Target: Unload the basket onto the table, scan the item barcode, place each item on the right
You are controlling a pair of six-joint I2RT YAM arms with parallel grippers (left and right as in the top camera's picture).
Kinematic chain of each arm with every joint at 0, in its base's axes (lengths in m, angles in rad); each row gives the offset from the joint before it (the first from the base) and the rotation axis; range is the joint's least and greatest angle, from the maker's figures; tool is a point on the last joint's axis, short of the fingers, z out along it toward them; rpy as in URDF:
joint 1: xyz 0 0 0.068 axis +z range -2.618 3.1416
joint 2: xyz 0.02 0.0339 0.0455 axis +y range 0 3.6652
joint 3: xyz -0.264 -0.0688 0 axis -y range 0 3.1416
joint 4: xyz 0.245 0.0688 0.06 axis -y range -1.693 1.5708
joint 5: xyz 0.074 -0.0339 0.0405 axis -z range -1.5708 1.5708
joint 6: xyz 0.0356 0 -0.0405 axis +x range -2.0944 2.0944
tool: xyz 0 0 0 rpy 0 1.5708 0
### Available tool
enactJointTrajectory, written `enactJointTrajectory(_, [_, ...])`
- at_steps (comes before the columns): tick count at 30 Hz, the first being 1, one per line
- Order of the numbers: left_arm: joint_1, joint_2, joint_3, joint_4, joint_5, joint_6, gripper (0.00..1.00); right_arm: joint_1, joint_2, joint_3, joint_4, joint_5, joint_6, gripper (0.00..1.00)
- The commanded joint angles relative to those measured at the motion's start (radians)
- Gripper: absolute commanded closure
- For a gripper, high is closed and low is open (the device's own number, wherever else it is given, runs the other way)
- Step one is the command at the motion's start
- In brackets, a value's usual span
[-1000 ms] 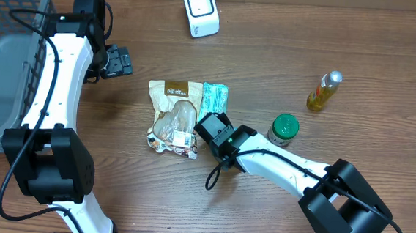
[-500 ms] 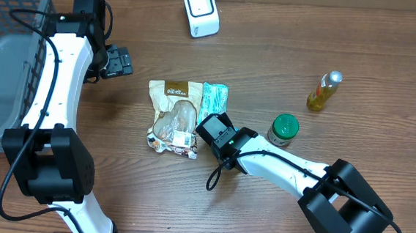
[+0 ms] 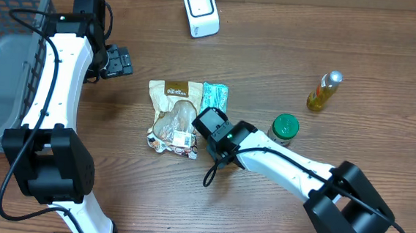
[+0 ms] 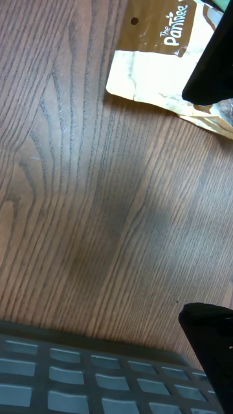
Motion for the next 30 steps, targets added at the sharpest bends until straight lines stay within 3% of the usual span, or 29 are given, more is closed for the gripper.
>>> enactJointTrajectory(1, [-0.013,-0.016,0.016,0.001,-0.013,0.004,0.0,-0.006,-0.093,0.068,-0.011,-0.1,0.005,0.96])
enactJointTrajectory(11, [-0.013,-0.016,0.016,0.001,-0.013,0.004,0.01,-0.157,-0.147,0.07,-0.049,-0.507,0.005,0.96])
enactJointTrajectory(22, [-0.013,-0.016,0.016,0.001,-0.013,0.004,0.01,-0.234,-0.145,0.033,-0.068,-0.51,0.064,0.96])
enactJointTrajectory(30, [-0.013,-0.016,0.016,0.001,-0.013,0.004,0.01,-0.233,-0.145,0.033,-0.034,-0.544,0.189,0.96])
